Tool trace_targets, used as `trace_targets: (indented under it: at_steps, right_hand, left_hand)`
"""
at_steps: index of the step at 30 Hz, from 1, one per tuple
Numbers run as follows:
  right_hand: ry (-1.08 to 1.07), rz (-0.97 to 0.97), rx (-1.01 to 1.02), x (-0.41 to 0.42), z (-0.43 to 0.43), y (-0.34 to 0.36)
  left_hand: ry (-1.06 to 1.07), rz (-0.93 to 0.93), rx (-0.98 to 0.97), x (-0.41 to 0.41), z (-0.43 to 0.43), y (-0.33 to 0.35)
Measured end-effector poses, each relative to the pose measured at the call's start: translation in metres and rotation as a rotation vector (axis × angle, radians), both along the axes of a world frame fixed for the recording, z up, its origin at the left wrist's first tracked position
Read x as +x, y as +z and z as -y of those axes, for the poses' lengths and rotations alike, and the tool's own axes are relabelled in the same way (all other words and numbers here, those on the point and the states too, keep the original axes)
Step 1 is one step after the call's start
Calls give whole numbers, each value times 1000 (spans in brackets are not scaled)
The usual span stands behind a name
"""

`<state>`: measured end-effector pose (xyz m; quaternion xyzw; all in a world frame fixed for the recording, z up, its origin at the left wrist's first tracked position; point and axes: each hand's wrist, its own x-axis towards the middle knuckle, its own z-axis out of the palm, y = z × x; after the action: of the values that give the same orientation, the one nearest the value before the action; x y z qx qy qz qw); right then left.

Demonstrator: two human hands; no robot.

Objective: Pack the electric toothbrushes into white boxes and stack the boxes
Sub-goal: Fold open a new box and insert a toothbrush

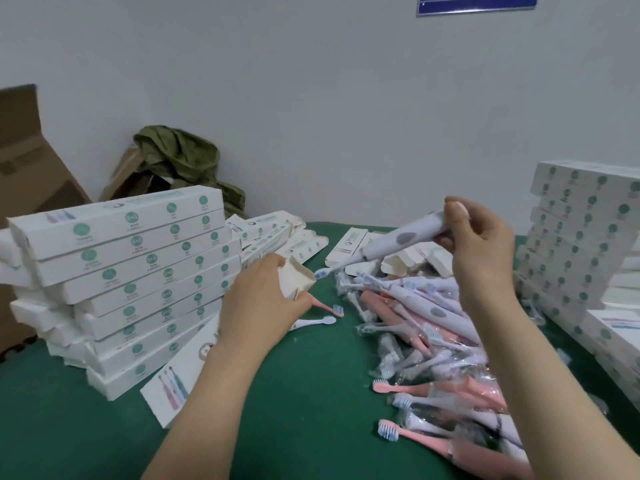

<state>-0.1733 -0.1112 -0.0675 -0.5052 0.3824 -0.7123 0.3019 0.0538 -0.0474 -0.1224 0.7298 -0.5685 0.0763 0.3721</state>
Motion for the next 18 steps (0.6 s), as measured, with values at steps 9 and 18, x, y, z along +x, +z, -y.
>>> trace_targets:
  at_steps: [9,18]
  right_hand:
    - [141,169,23,20,-12,2]
    - [113,-41,-130,39,-27,1]
  left_hand:
    - [-5,-18,64,2,-4,2]
    - [-211,-31,-144,-21,-8,8]
